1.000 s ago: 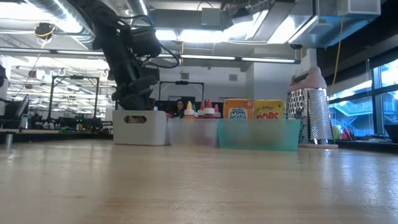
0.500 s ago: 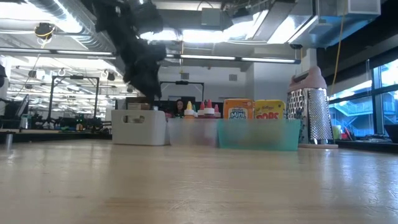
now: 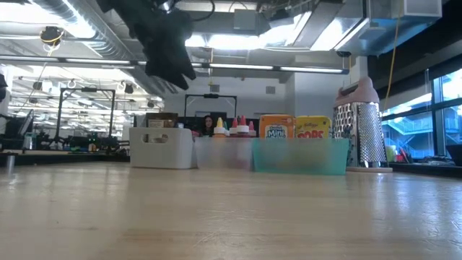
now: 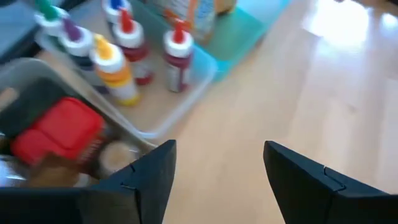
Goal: Pick & Place Kitchen Items
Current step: Put the yellow food coloring bottle into the transparent bin
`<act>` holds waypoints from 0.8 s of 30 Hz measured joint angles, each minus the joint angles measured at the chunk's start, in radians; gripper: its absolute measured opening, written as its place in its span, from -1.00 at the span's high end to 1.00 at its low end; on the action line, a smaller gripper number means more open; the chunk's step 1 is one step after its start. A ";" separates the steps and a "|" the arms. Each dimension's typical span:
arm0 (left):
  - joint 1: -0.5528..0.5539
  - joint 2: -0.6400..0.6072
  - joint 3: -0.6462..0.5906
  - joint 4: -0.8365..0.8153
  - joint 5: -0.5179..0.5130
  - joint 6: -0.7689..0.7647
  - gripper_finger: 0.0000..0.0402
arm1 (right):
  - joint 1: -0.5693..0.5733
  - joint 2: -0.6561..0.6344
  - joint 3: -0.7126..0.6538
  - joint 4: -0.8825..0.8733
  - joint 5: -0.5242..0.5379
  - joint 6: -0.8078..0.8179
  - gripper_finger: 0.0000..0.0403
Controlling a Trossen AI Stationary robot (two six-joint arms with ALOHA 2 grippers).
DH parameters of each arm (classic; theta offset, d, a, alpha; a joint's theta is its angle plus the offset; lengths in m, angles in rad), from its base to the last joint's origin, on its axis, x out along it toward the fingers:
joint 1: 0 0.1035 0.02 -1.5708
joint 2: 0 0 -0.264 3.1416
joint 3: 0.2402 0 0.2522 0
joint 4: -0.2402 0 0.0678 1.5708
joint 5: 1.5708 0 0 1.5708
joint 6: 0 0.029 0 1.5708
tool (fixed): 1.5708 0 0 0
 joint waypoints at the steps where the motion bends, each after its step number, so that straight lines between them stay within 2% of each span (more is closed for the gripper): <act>1: -0.020 0.000 0.000 0.000 0.000 -0.018 -0.18 | 0.009 0.001 0.000 -0.001 -0.027 0.026 -0.30; 8: -0.162 0.000 0.000 0.008 -0.015 -0.138 -0.18 | 0.133 0.037 0.000 -0.008 -0.202 0.275 -0.30; 17: -0.328 0.000 0.000 0.009 -0.128 -0.288 -0.18 | 0.335 0.155 0.000 -0.054 -0.171 0.565 -0.30; 24: -0.403 0.000 0.000 0.046 -0.144 -0.298 -0.18 | 0.505 0.229 0.000 -0.180 -0.100 0.987 -0.30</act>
